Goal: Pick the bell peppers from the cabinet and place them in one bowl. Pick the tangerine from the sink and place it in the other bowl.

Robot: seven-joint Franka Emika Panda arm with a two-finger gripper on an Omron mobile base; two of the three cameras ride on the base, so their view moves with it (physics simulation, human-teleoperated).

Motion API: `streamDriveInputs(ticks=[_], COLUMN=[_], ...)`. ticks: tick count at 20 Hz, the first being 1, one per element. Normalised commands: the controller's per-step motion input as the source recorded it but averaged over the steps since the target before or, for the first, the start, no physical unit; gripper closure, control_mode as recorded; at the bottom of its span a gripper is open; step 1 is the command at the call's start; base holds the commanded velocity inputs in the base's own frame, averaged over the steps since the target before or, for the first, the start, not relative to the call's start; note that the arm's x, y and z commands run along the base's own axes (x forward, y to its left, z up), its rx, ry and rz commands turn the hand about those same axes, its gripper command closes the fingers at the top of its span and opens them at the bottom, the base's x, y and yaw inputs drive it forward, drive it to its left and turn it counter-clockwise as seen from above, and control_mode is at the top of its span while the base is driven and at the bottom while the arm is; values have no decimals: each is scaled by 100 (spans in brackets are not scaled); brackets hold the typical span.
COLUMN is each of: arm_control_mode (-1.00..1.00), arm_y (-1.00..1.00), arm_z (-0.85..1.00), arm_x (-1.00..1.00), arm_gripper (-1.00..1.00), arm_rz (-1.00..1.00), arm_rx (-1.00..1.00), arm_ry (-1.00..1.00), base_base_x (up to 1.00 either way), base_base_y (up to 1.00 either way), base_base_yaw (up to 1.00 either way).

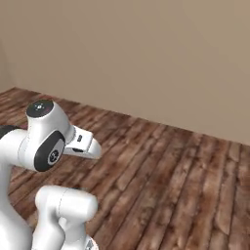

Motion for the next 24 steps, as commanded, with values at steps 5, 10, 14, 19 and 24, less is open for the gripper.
streamDriveInputs(ticks=[5, 10, 14, 19, 24], arm_control_mode=[100, 100, 100, 100, 100], arm_y=[0, 0, 0, 0, 0], arm_z=[0, 0, 0, 0, 0], arm_x=[0, 0, 0, 0, 0], arm_gripper=[-100, -100, -100, -100, -100], arm_rz=[0, 0, 0, 0, 0], arm_rx=[0, 0, 0, 0, 0], arm_ry=[0, 0, 0, 0, 0], base_base_x=[64, 77, 88, 86, 80], base_base_y=[-34, -19, -16, -1, -1], base_base_yaw=[-62, -61, -57, -50, -41])
